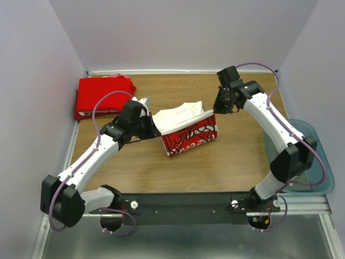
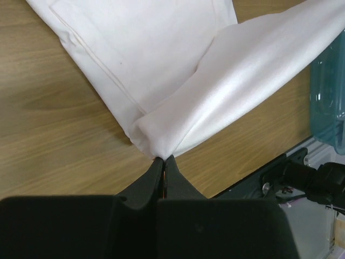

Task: Fold and stack the t-shirts
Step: Fold the tshirt

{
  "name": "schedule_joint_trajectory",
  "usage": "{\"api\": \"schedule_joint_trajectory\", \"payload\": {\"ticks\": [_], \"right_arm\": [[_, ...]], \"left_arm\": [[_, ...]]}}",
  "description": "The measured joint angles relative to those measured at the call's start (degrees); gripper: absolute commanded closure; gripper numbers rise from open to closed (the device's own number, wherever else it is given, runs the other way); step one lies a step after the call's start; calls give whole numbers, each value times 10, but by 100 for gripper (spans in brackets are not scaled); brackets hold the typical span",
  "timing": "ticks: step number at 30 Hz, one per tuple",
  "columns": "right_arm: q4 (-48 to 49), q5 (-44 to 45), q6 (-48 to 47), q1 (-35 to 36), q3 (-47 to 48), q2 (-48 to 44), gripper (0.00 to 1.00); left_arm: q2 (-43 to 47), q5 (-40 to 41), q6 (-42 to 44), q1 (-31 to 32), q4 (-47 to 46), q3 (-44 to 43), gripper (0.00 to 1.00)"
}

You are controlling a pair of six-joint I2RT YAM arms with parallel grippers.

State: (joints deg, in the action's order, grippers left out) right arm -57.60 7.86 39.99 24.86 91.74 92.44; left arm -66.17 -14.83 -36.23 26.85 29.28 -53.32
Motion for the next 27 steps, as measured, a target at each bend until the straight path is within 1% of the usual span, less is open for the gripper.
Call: {"api": "schedule_joint_trajectory", "payload": {"ticks": [11,20,26,27], "right_arm": [[16,5,-20,-7,81,117,99],[22,7,-32,-26,155,204,99],[26,-3,-39,-38,257,300,99],[24,-5,-40,-40,274,315,100]], "left_arm": [[-100,-26,47,-56,-34,-30,100],[-223,-53,86,-85,-54,-93,100],[-290,-57,108,-116,-59,-154,100],[-304,-59,111,-123,-60,-167,81]]}}
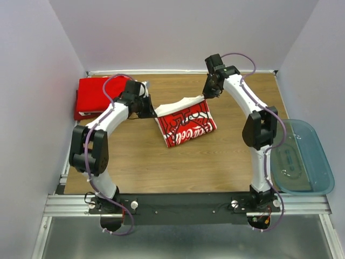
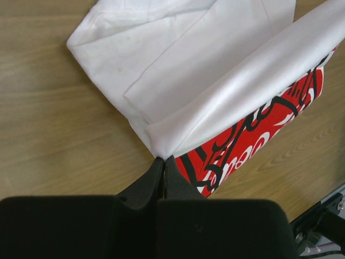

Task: Fold and stack the t-shirts
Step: Fold the tshirt, then neatly place the folded tshirt to the corner

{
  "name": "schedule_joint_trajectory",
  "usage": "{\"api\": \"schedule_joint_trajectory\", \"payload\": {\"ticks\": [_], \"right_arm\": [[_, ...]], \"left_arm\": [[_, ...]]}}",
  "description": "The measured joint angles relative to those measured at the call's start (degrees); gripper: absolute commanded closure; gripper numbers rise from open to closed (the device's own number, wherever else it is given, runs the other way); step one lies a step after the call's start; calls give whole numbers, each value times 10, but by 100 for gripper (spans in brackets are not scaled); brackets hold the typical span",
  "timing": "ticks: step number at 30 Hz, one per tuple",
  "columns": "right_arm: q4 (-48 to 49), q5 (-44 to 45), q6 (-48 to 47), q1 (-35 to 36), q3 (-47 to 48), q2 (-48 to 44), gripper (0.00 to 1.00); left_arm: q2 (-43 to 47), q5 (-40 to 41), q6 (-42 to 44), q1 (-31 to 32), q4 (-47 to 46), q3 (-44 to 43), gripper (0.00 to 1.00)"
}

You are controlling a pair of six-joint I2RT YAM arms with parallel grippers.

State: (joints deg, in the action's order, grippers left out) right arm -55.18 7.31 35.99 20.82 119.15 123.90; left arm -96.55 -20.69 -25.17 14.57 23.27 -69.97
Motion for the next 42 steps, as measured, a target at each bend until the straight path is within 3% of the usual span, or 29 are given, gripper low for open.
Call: {"api": "schedule_joint_trajectory", "payload": {"ticks": [2,3,4,6,10,14,19,24,34,42], "right_arm": [[-1,-9,-1,-7,50,42,76],[2,-10,-5,-12,77,63,59],[1,-12,-7,-20,117,92,39],[10,-23,-18,-38,178,135,28],[27,-38,-33,-61,212,159,25],[75,-58,-57,-64,132,106,25],[106,-100,-91,-55,35,24,32],[140,-155,-112,-40,-66,-45,53],[178,-212,-105,17,-218,-55,80],[198,-224,-104,16,-265,-38,91]], "left_arm": [[-39,-4,9,-15,0,-36,50],[-56,-2,10,-23,0,-51,25],[-74,2,11,-35,2,-66,18],[-99,12,2,-57,7,-91,10],[-113,38,2,-84,13,-139,10],[-104,39,5,-83,-6,-161,10],[-71,22,5,-69,-43,-86,10],[-53,7,-2,-32,-73,-17,10],[-33,-21,-43,25,-141,61,9],[-33,-19,-78,32,-173,94,8]]}}
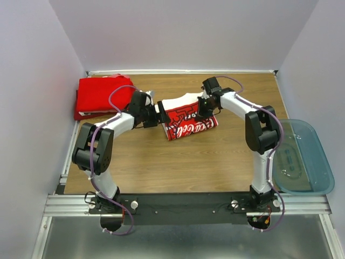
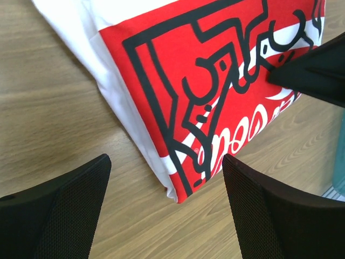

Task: Fold and stack the t-shirts
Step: Neatly place the folded tshirt to the corner

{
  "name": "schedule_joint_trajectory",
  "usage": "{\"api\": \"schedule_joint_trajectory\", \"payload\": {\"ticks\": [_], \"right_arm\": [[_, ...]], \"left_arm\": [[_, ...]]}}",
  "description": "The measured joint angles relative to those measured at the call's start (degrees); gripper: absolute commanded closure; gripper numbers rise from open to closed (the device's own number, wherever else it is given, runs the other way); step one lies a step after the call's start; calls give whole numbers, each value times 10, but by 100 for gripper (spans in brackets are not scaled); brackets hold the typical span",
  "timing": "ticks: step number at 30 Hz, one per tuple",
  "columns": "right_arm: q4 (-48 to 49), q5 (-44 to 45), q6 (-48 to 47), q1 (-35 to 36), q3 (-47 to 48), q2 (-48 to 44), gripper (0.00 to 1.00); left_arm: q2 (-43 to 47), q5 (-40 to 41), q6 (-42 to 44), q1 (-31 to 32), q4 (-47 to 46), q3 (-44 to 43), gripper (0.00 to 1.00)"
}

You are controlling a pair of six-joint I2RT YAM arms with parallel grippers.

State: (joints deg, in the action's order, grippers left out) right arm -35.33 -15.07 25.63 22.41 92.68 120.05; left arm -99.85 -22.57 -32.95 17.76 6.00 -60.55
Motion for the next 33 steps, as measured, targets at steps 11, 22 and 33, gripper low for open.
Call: {"api": "schedule_joint_trajectory", "payload": {"ticks": [11,22,33], "right_arm": [[15,-13,0,-3,-21,20,99],[25,-24,-2,-4,-28,20,99],[29,-29,-5,-4,-32,16,99]], "left_arm": [[-31,11,-55,13,-55,16,8],[-54,46,-96,21,-91,18,21],[-107,70,-113,37,-122,-2,100]]}}
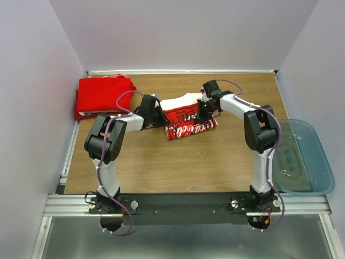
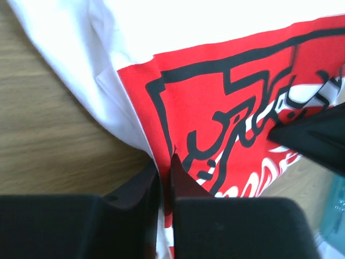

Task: Fold and stack the t-shirts
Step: Neatly place the folded tshirt to the corner

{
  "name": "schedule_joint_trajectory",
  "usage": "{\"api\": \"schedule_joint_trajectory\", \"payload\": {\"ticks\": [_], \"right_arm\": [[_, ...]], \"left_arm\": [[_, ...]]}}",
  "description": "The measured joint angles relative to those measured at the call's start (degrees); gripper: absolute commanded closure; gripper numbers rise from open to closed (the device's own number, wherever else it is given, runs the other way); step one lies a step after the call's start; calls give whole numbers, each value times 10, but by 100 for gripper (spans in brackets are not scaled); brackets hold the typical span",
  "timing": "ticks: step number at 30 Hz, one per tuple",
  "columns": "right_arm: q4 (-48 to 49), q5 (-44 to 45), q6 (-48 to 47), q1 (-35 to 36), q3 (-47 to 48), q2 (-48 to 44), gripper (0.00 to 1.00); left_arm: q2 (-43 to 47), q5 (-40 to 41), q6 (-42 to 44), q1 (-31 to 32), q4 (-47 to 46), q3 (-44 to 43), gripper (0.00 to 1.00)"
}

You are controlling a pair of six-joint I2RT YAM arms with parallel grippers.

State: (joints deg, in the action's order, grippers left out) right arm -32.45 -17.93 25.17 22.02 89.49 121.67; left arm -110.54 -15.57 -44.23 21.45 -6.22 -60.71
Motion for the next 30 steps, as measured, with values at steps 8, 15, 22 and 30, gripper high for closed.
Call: {"api": "schedule_joint_trajectory", "payload": {"ticks": [8,15,22,30], "right_arm": [[-5,0,0,0,-8,-14,92],[-16,3,3,0,-16,-62,74],[-20,7,10,0,-40,-119,72],[-23,12,18,0,-80,-146,72]], "left_arm": [[-21,40,62,4,96,-82,100],[-88,72,186,-27,251,-254,100],[-148,127,297,-69,397,-417,100],[-152,207,376,-79,523,-532,100]]}}
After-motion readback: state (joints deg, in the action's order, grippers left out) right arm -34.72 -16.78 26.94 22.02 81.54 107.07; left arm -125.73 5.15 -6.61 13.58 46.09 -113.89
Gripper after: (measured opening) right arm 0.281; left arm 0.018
